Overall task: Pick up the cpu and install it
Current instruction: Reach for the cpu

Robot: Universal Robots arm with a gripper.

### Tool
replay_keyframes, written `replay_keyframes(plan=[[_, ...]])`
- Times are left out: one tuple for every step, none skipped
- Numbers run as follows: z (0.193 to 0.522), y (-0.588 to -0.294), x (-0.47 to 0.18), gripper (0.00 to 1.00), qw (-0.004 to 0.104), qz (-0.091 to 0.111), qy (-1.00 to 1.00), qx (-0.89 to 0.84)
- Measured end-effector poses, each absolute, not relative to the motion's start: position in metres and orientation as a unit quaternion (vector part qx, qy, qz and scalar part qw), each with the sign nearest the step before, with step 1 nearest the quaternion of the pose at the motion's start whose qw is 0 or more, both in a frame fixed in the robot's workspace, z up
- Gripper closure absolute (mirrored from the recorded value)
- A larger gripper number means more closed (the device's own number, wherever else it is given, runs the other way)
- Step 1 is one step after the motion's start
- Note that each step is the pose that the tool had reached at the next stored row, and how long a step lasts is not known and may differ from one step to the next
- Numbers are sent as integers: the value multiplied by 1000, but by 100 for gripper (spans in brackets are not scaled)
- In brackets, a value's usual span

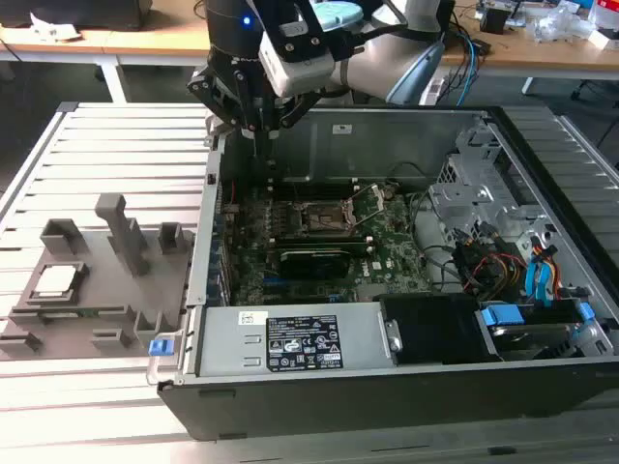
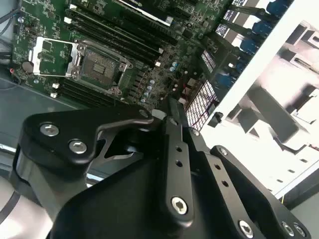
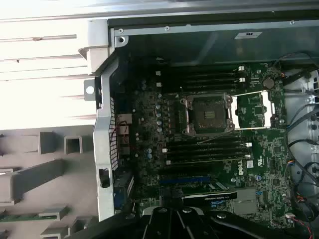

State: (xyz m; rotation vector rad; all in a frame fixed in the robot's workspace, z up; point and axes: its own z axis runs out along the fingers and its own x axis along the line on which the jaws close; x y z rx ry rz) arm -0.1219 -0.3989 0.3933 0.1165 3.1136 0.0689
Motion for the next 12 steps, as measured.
replay_keyframes(plan=[[393, -399, -122, 89, 12, 22, 999, 37], [393, -399, -122, 89, 13, 22, 999, 37], [393, -399, -124, 89, 12, 22, 999, 37], [393, -399, -126, 89, 12, 22, 999, 37], [393, -399, -131, 89, 13, 22, 999, 37], [393, -399, -133, 89, 13, 22, 999, 37], [393, -399, -134, 89, 13, 22, 999, 37], [393, -399, -136, 89, 13, 22, 999, 37], [393, -399, -138, 89, 13, 22, 999, 37], [393, -399, -142, 89, 13, 22, 999, 37], [393, -399, -144, 89, 13, 22, 999, 37], [393, -399, -146, 89, 13, 22, 999, 37]])
